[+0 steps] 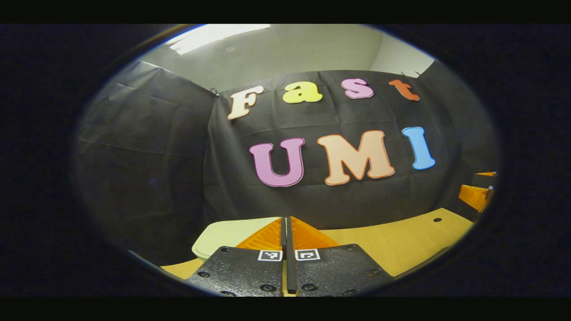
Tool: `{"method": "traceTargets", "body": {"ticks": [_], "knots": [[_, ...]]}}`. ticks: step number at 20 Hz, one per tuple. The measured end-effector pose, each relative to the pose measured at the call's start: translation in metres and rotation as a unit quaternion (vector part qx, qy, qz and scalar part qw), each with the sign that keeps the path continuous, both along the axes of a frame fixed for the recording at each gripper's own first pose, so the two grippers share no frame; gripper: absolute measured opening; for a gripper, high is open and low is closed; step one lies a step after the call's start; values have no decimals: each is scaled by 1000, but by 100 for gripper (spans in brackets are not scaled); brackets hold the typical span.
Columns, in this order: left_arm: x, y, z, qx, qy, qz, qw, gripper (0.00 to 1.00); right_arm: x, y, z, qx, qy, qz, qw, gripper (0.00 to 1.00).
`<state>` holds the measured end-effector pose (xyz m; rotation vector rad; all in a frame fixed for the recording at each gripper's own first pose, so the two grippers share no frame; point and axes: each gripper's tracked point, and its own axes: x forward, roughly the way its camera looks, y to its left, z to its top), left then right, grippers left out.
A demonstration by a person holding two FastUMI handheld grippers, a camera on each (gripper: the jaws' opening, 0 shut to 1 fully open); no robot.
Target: Press the lid of the desktop garbage bin to open it, pick up the crumpled paper on the desktop and throw it into the bin, then pick up the pop can on the desktop and drop it into the bin, and finally close the garbage bin lid.
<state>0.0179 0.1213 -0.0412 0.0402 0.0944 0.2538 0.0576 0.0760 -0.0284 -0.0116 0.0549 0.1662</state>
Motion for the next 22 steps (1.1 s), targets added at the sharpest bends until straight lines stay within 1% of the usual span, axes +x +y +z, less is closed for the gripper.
{"method": "traceTargets", "body": {"ticks": [1, 2, 3, 6, 8, 9, 11, 12, 13, 14, 15, 17, 18, 20, 21, 22], "knots": [[1, 7, -7, -2, 6, 1, 1000, 0, 1, 7, -3, -2, 4, 1, 1000, 98], [0, 14, -13, -4, 11, 4, 1000, 0, 2, 13, -4, -5, 6, 3, 1000, 100], [1, 21, -20, -6, 16, 6, 1000, 0, 3, 19, -6, -8, 8, 3, 1000, 98], [4, 38, -39, -17, 33, 9, 999, 0, 6, 37, -14, -22, 17, 5, 1000, 98], [6, 46, -59, -29, 54, 7, 998, 1, 5, 46, -19, -28, 25, 3, 999, 98], [5, 47, -69, -43, 67, 4, 997, 0, 4, 50, -20, -32, 27, 3, 999, 98], [3, 47, -65, -51, 51, 0, 997, 0, 2, 54, -22, -37, 30, 4, 999, 98], [3, 48, -71, -60, 57, 0, 997, 0, 1, 55, -25, -37, 34, 6, 999, 98], [4, 48, -67, -69, 44, -3, 997, 0, 0, 57, -27, -33, 40, 9, 999, 98], [2, 46, -77, -88, 47, -4, 995, 0, -2, 56, -30, -29, 47, 11, 998, 98], [2, 44, -69, -87, 38, -8, 995, 0, -3, 54, -31, -26, 50, 10, 998, 98], [2, 45, -68, -65, 42, -12, 997, 0, -5, 48, -35, -21, 57, 7, 998, 98], [1, 47, -57, -52, 23, -11, 998, 0, -8, 47, -39, -19, 62, 10, 998, 98], [1, 43, -51, -33, 30, -12, 999, 0, -11, 44, -44, -18, 71, 16, 997, 98], [1, 39, -41, -27, 20, -16, 999, 0, -12, 43, -45, -17, 74, 20, 997, 98], [-4, 35, -33, -24, 6, -17, 1000, 5, -14, 42, -49, -17, 77, 24, 997, 98]]}}
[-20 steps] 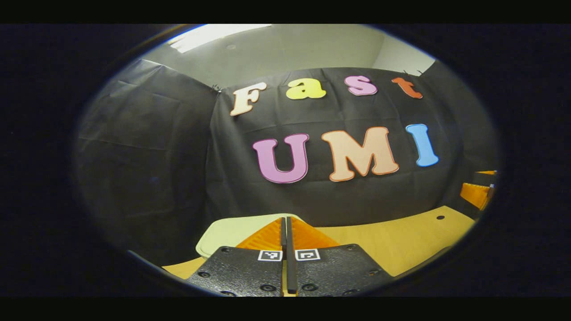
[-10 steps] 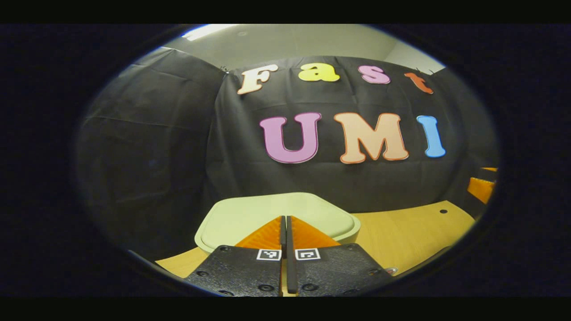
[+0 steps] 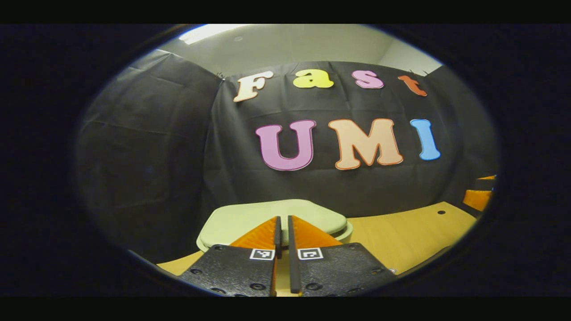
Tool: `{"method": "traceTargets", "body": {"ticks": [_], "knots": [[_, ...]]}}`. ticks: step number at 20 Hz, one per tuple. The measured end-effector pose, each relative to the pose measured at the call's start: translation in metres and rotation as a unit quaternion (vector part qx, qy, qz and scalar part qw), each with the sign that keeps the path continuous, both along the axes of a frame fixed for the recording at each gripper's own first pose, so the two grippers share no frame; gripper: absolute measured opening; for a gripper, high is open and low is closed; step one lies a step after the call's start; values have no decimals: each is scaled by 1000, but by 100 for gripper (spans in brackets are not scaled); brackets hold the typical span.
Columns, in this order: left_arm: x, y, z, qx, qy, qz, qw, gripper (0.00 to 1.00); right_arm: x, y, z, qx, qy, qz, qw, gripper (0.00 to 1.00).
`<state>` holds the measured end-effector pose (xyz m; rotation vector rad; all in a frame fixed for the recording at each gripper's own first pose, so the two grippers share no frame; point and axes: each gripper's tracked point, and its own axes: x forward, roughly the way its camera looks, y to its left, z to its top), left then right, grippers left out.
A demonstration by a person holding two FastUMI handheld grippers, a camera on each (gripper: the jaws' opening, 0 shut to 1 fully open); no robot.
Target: Press the lid of the desktop garbage bin to open it, pick up the crumpled paper on the desktop and throw it into the bin, then pick up the pop can on the desktop and drop it into the bin, and finally close the garbage bin lid.
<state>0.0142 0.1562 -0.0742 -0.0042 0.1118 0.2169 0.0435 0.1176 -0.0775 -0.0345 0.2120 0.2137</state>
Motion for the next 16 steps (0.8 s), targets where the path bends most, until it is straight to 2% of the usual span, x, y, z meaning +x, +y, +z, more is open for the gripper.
{"method": "traceTargets", "body": {"ticks": [1, 3, 8, 11, 12, 13, 16], "knots": [[-3, -4, 13, 4, -13, -2, 1000, 14, -2, -1, -3, -1, 5, 5, 1000, 98], [-5, -10, 28, 11, -27, -8, 1000, 26, -7, -2, -13, -5, 17, 17, 1000, 98], [-25, -22, 45, 14, -39, -4, 999, 68, -21, -3, -45, -21, 53, 50, 997, 98], [-38, -25, 48, 20, -40, 5, 999, 86, -29, -3, -70, -35, 79, 71, 994, 98], [-43, -26, 49, 21, -40, 8, 999, 88, -34, -4, -83, -40, 95, 78, 992, 98], [-47, -26, 51, 21, -40, 13, 999, 95, -39, -4, -97, -44, 113, 86, 989, 98], [-60, -29, 54, 23, -43, 22, 999, 92, -58, -4, -139, -59, 165, 111, 978, 98]]}}
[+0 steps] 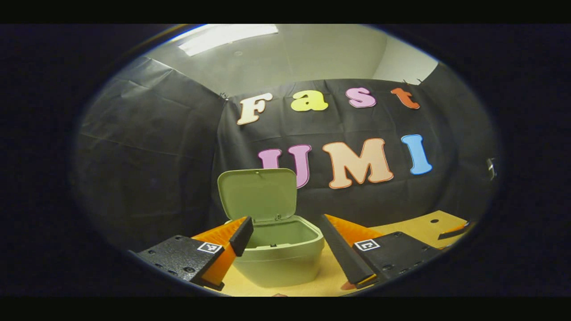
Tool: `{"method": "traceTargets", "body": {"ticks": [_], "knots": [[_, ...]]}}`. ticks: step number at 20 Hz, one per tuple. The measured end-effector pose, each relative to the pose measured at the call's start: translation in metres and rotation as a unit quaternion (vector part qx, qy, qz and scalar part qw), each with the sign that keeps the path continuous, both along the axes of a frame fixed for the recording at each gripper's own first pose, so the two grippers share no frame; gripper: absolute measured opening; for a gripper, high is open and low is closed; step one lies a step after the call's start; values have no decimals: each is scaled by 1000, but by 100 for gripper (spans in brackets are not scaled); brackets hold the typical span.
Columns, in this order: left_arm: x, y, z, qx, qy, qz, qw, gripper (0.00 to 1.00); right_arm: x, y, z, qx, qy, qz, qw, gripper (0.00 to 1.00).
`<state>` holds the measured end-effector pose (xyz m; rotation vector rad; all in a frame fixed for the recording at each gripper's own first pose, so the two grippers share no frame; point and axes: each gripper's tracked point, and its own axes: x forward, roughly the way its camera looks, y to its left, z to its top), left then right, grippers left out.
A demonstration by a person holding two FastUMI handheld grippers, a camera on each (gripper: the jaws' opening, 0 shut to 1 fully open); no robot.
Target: Press the lid of the desktop garbage bin to open it, pick up the crumpled paper on the desktop and throw it into the bin, then pick up the pop can on the desktop and drop it into the bin, and finally close the garbage bin lid.
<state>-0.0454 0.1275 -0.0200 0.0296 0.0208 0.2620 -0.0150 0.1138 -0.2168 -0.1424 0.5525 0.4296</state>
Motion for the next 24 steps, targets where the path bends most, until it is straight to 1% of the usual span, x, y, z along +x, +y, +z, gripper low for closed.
{"method": "traceTargets", "body": {"ticks": [1, 2, 3, 5, 7, 8, 9, 12, 13, 14, 16, 18, 19, 20, 21, 22, 23, 24], "knots": [[-3, 0, 1, 3, 1, 4, 1000, 96, -7, 0, -14, -4, 19, 9, 1000, 98], [-6, 1, 1, 5, 3, 7, 1000, 93, -16, 0, -29, -6, 39, 16, 999, 99], [-10, 1, 2, 7, 5, 10, 1000, 97, -23, 1, -44, -10, 61, 21, 998, 99], [-17, 3, 1, 8, 8, 17, 1000, 98, -35, -2, -68, -20, 103, 25, 994, 99], [-23, 5, -2, 8, 14, 23, 1000, 98, -45, -6, -89, -27, 131, 28, 991, 100], [-26, 6, -6, 10, 20, 27, 999, 97, -52, -8, -100, -32, 141, 29, 989, 99], [-30, 7, -7, 12, 24, 30, 999, 93, -55, -9, -108, -38, 152, 31, 987, 99], [-39, 9, -10, 18, 33, 36, 999, 92, -64, -9, -121, -53, 171, 43, 983, 99], [-40, 8, -11, 18, 35, 37, 999, 97, -67, -7, -124, -56, 178, 48, 981, 99], [-42, 9, -11, 19, 37, 38, 998, 92, -70, -7, -128, -57, 182, 52, 980, 99], [-43, 9, -10, 22, 39, 39, 998, 92, -73, -4, -134, -60, 188, 56, 979, 97], [-43, 10, -10, 23, 40, 38, 998, 93, -77, -2, -144, -70, 208, 64, 974, 80], [-43, 10, -9, 24, 40, 38, 998, 92, -81, -3, -149, -74, 223, 65, 970, 55], [-42, 10, -9, 25, 40, 36, 998, 92, -80, 0, -147, -61, 223, 66, 971, 42], [-41, 9, -9, 25, 41, 34, 998, 97, -73, 2, -142, -54, 211, 57, 974, 30], [-40, 9, -10, 25, 41, 31, 998, 97, -69, 3, -137, -50, 204, 53, 976, 18], [-37, 10, -10, 24, 41, 29, 998, 97, -65, 5, -128, -39, 200, 49, 978, 12], [-35, 11, -9, 23, 40, 25, 999, 93, -56, 8, -120, -31, 191, 43, 980, 13]]}}
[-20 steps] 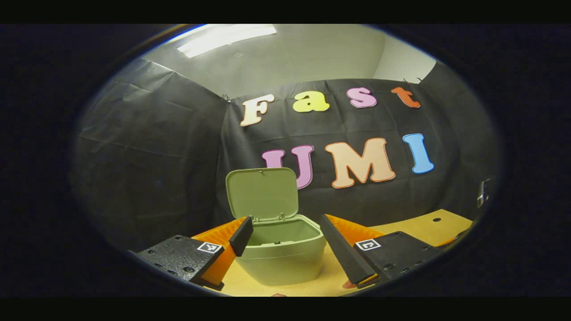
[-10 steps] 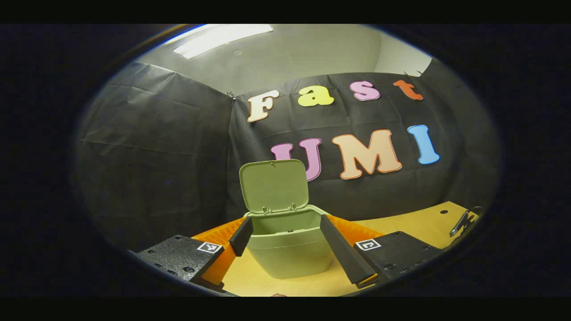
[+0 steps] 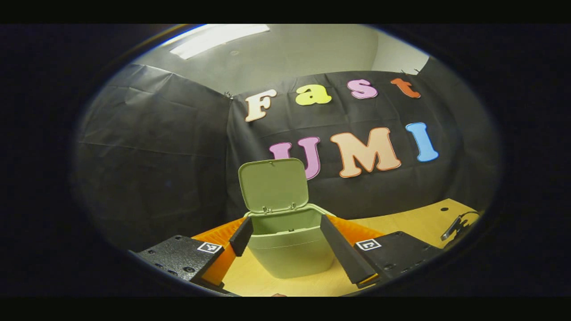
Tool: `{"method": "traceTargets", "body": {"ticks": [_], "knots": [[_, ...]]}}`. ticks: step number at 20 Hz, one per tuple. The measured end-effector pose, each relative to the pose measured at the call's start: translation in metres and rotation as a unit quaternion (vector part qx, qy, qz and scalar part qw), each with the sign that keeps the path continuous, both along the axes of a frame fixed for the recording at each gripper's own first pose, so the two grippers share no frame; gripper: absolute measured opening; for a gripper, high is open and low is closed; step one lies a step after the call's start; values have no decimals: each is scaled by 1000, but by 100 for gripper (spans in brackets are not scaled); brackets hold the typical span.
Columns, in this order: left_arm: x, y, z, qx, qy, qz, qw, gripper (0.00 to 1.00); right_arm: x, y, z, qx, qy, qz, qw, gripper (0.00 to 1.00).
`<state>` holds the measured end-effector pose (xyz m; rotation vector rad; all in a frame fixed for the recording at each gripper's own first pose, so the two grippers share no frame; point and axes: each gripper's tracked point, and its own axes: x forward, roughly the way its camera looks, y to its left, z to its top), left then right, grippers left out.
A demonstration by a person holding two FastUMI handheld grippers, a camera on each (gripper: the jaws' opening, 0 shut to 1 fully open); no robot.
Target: Press the lid of the desktop garbage bin to open it, pick up the crumpled paper on the desktop and throw it into the bin, then pick up the pop can on the desktop and drop it into the bin, and finally close the garbage bin lid.
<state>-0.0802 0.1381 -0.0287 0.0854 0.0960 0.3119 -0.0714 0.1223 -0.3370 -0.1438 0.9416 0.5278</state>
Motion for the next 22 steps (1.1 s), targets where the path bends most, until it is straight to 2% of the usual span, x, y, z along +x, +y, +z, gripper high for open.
{"method": "traceTargets", "body": {"ticks": [1, 2, 4, 5, 10, 17, 22], "knots": [[3, 0, 1, -1, -2, -3, 1000, 93, 11, 3, 11, 7, -13, -7, 1000, 13], [5, 1, 2, 0, -4, -6, 1000, 100, 20, 6, 23, 16, -25, -14, 999, 13], [11, 4, 3, 0, -8, -12, 1000, 100, 40, 15, 52, 39, -55, -26, 997, 13], [13, 5, 2, -1, -9, -15, 1000, 94, 51, 21, 64, 46, -72, -32, 996, 12], [26, 20, -4, -1, -8, -25, 1000, 94, 95, 48, 119, 74, -135, -44, 987, 12], [37, 43, -10, 2, -7, -27, 1000, 93, 134, 87, 174, 92, -198, -33, 975, 12], [43, 67, -23, -1, 2, -21, 1000, 93, 160, 136, 226, 127, -243, -6, 962, 12]]}}
